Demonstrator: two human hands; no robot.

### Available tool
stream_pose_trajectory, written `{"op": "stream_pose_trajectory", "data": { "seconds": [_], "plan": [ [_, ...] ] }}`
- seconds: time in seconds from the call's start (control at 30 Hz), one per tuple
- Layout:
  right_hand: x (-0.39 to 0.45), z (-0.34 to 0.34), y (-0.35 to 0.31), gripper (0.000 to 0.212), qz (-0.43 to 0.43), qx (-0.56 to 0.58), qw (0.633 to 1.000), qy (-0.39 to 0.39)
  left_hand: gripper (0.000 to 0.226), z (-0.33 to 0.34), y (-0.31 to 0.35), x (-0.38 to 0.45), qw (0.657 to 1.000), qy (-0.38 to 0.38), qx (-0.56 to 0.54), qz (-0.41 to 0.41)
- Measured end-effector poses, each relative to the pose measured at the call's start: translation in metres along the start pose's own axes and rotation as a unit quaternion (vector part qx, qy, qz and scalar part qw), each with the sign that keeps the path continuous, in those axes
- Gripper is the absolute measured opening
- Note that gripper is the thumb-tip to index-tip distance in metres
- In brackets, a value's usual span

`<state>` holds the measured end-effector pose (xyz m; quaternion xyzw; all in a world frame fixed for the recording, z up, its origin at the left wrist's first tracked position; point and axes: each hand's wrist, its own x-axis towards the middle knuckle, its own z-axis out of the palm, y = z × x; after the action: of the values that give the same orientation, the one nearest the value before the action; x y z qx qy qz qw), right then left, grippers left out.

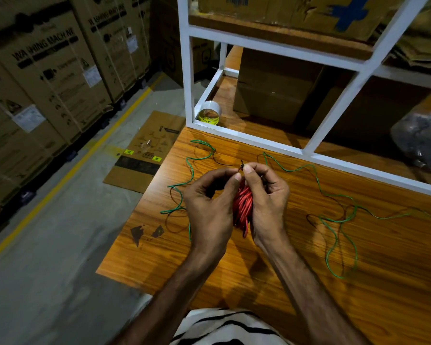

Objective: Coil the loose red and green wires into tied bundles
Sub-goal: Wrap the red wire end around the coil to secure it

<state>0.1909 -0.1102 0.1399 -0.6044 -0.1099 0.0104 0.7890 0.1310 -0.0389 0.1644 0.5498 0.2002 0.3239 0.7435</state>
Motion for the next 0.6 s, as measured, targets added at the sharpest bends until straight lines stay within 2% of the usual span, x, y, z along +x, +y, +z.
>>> {"op": "stream_pose_trajectory", "data": {
  "seconds": [0.17, 0.3, 0.5, 0.6],
  "plan": [
    [-0.001, 0.002, -0.002, 0.009, 0.005, 0.014, 1.000, 0.005, 0.010, 0.001, 0.001, -0.001, 1.000, -0.003, -0.001, -0.010],
    [0.000, 0.001, -0.004, 0.009, -0.003, 0.006, 1.000, 0.006, 0.010, 0.002, 0.005, 0.000, 0.995, -0.001, -0.056, -0.083],
    [0.001, -0.005, -0.004, 0.008, 0.014, 0.012, 1.000, -0.021, 0.008, -0.009, 0.021, 0.010, 0.958, -0.112, -0.118, -0.234],
    [0.002, -0.006, -0.006, 0.008, 0.053, 0.047, 0.997, -0.042, 0.008, -0.013, 0.026, 0.015, 0.946, -0.140, -0.115, -0.270]
  ]
}}
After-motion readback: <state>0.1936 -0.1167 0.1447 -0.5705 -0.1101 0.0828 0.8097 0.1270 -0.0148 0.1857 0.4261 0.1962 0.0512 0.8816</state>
